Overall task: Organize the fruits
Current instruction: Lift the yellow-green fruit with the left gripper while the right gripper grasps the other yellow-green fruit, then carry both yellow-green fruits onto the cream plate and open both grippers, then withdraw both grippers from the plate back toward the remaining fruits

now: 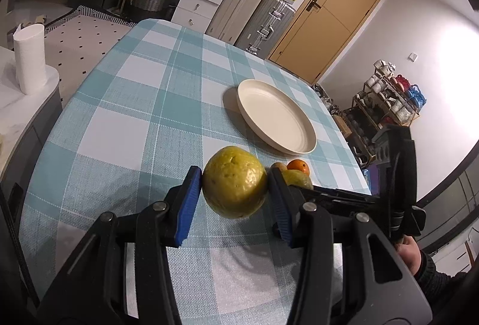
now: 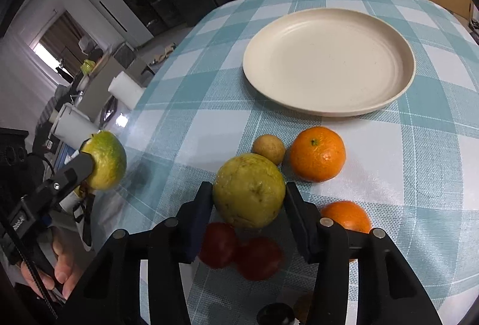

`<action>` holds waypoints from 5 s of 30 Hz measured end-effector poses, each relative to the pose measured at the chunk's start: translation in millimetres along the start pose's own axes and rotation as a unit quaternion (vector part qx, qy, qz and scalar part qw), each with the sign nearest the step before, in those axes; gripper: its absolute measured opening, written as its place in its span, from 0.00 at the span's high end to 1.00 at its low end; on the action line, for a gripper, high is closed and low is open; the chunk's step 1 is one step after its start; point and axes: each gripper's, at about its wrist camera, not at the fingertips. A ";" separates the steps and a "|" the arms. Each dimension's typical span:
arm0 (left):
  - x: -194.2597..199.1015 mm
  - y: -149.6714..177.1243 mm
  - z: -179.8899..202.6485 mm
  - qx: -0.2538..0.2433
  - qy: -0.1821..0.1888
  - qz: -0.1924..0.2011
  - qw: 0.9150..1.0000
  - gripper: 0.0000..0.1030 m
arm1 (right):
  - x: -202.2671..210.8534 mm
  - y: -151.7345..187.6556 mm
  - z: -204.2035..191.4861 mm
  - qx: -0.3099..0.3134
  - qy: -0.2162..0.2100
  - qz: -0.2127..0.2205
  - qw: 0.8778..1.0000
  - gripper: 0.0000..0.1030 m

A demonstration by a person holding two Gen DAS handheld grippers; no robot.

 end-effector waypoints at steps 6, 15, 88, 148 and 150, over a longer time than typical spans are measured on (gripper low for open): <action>-5.8 -3.0 5.7 -0.004 -0.001 -0.005 1.000 0.58 | 16.4 0.7 6.8 -0.011 -0.027 0.018 0.999 0.52; -23.7 -17.9 23.1 -0.023 -0.003 -0.017 1.000 0.58 | 43.6 0.5 26.7 -0.034 -0.087 0.047 0.995 0.52; -218.1 -172.6 74.6 -0.088 -0.010 -0.048 0.995 0.48 | 64.3 -142.7 81.5 0.040 -0.059 0.210 0.975 0.21; -49.9 5.6 103.2 -0.070 -0.112 -0.028 0.991 0.01 | 108.4 35.9 74.0 0.058 -0.056 0.175 0.981 0.00; -55.0 8.0 97.6 -0.066 -0.116 -0.038 0.990 0.01 | 100.5 35.3 74.7 0.052 -0.059 0.161 0.984 0.00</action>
Point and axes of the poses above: each gripper's, at about its wrist camera, not at the fingertips, and x roughly against the way its jaws point, z to its right, y to its underside, and after that the axes turned 13 degrees about -x, right-handed
